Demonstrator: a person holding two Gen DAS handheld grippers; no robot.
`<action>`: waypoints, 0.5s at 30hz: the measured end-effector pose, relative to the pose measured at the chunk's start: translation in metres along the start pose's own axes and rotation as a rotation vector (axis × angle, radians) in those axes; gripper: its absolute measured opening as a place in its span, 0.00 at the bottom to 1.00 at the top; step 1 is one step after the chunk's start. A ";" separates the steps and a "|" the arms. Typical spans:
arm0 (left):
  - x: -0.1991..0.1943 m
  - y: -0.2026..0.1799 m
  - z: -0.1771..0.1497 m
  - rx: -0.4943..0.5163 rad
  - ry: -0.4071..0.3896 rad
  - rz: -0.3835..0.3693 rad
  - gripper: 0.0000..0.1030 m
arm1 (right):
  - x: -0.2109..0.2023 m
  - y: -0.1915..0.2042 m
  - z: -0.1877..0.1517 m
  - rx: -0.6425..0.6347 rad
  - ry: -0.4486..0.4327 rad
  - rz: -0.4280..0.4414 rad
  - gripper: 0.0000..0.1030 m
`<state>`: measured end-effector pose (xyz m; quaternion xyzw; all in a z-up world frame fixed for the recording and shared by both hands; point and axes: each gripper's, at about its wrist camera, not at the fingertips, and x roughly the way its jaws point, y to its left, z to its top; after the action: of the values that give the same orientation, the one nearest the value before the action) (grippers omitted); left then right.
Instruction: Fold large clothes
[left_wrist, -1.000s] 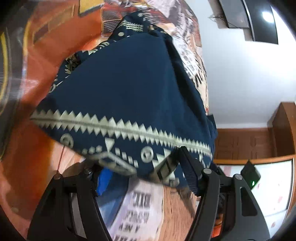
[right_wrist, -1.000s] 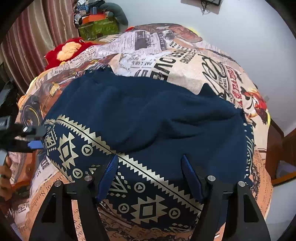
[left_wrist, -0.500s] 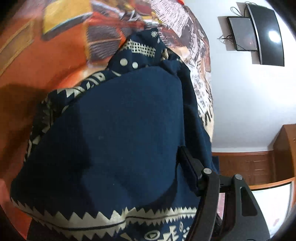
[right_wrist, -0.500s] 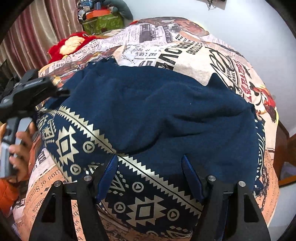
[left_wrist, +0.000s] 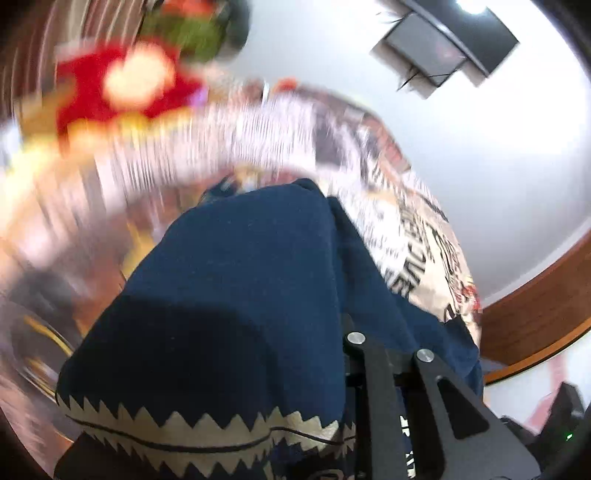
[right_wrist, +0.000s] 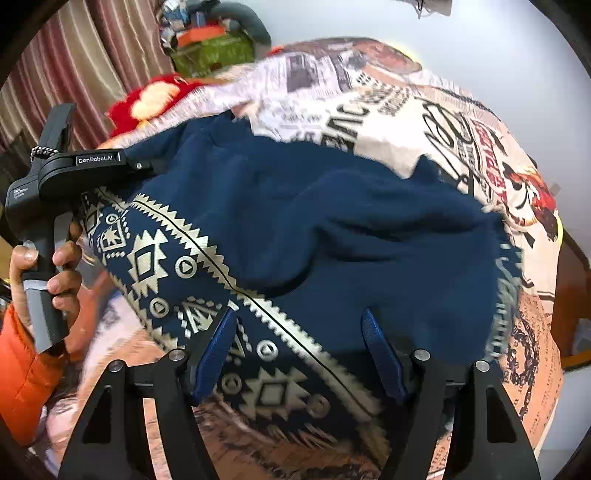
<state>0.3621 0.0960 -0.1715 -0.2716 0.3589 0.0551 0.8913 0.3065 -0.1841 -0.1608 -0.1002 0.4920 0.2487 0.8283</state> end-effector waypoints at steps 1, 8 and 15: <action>-0.013 -0.010 0.007 0.059 -0.045 0.035 0.19 | -0.005 0.001 0.001 -0.001 -0.008 0.011 0.67; -0.057 -0.085 0.008 0.477 -0.242 0.233 0.19 | 0.006 0.011 -0.008 -0.019 0.029 0.005 0.67; -0.020 -0.158 -0.046 0.904 -0.247 0.294 0.19 | 0.028 0.002 -0.017 0.040 0.101 0.061 0.67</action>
<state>0.3655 -0.0603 -0.1150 0.2044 0.2733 0.0508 0.9386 0.3034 -0.1807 -0.1937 -0.0808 0.5410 0.2586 0.7962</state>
